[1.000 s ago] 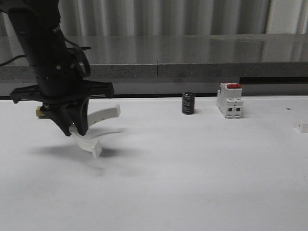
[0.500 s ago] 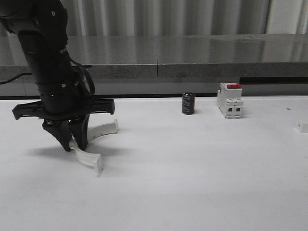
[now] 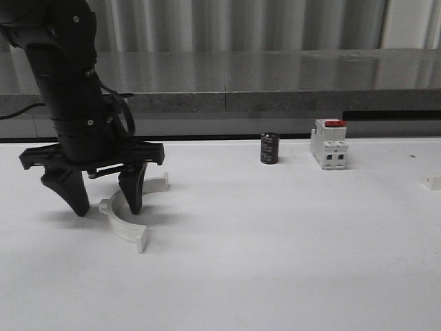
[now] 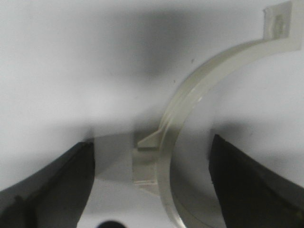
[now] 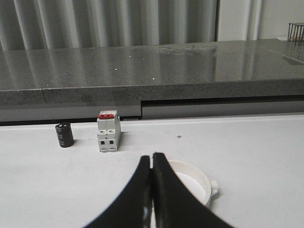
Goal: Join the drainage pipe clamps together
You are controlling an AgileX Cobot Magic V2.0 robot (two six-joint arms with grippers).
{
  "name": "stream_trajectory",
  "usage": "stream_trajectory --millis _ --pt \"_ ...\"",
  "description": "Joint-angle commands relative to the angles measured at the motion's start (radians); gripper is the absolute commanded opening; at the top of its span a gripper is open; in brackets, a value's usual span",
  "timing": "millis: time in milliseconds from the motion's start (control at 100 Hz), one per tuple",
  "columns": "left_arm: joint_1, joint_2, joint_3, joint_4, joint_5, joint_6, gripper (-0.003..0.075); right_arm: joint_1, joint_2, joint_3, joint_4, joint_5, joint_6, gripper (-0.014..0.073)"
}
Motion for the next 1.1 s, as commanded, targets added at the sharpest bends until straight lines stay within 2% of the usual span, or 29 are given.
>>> stream_trajectory --millis 0,200,370,650,870,1090 --pt "-0.008 -0.102 -0.027 -0.016 -0.062 0.027 0.0514 -0.003 -0.018 -0.020 0.002 -0.084 -0.006 -0.0067" --pt "0.025 -0.263 -0.024 -0.004 -0.092 0.112 0.0514 -0.003 -0.018 -0.020 0.002 -0.084 -0.006 -0.0067" --pt "0.118 -0.434 0.043 -0.002 -0.146 0.153 0.0514 -0.003 -0.018 -0.020 0.002 -0.084 -0.006 -0.0067" --pt "0.295 -0.767 0.304 -0.002 -0.271 0.206 0.0514 -0.003 -0.018 -0.020 0.002 -0.084 -0.006 -0.0067" --pt "0.307 -1.059 0.573 -0.007 -0.403 0.206 0.0514 -0.003 -0.018 -0.020 0.002 -0.084 -0.006 -0.0067" --pt "0.307 -1.321 0.754 -0.007 -0.426 0.206 0.0512 -0.003 -0.018 -0.020 0.002 -0.084 -0.006 -0.0067"
